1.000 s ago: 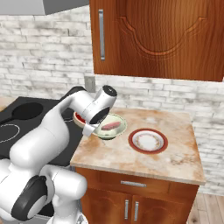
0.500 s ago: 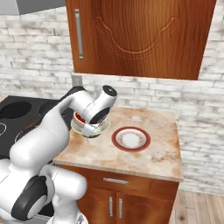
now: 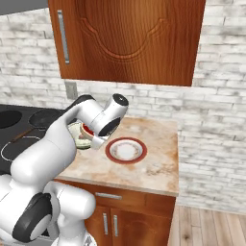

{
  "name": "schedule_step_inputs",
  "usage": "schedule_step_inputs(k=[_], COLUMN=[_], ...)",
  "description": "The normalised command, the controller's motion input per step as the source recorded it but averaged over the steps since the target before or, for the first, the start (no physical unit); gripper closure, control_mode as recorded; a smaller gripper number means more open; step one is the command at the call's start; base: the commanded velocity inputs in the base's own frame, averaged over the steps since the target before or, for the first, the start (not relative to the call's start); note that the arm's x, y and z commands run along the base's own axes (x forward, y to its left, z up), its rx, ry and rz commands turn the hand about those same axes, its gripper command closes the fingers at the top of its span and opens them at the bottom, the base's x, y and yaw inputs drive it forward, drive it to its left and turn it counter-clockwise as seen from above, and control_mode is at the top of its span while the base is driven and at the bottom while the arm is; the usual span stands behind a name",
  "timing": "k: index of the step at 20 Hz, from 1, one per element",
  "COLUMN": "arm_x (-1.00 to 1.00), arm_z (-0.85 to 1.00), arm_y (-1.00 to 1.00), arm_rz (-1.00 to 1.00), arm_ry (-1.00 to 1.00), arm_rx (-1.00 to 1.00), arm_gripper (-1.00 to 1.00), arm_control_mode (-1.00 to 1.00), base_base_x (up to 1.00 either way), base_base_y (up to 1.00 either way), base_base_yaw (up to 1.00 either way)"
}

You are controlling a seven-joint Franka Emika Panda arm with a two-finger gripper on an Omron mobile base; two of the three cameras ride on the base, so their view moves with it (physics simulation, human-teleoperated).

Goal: Place one of the steaks on the plate and the other in the bowl. Then place the bowl in the fridge.

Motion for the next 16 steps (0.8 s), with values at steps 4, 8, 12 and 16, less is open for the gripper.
schedule_step_inputs(k=[4,8,12,16], arm_x=[0.00,0.00,0.00,0.17], arm_z=[0.00,0.00,0.00,-0.08], arm_y=[0.00,-0.05,-0.15,-0.02], arm_rz=[0.00,0.00,0.00,0.00], arm_ry=[0.00,-0.01,-0.07,-0.01], arm_rx=[0.00,0.02,0.05,0.00], arm_gripper=[1.00,1.00,1.00,1.00], arm_control_mode=[1.00,-1.00,-1.00,-1.00], base_base_x=[-0.02,-0.01,0.00,0.00], base_base_y=[-0.41,-0.24,0.00,0.00], base_base_yaw=[0.00,0.00,0.00,0.00])
